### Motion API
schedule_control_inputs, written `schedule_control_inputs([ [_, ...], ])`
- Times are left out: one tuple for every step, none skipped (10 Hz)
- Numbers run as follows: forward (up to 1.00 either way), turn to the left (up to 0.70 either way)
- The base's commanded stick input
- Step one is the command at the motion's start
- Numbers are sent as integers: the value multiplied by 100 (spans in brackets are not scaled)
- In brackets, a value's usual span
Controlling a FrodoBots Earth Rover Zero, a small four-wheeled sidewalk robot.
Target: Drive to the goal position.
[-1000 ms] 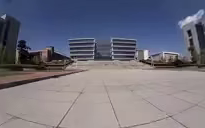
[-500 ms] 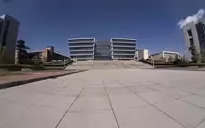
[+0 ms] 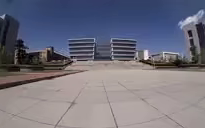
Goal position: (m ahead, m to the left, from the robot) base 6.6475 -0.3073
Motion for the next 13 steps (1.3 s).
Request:
schedule_control_inputs([
  [70,1],
  [70,1],
  [70,1],
  [70,1],
  [70,1],
  [70,1],
  [70,1],
  [70,1],
  [70,1],
  [70,1],
  [70,1],
  [70,1],
  [70,1],
])
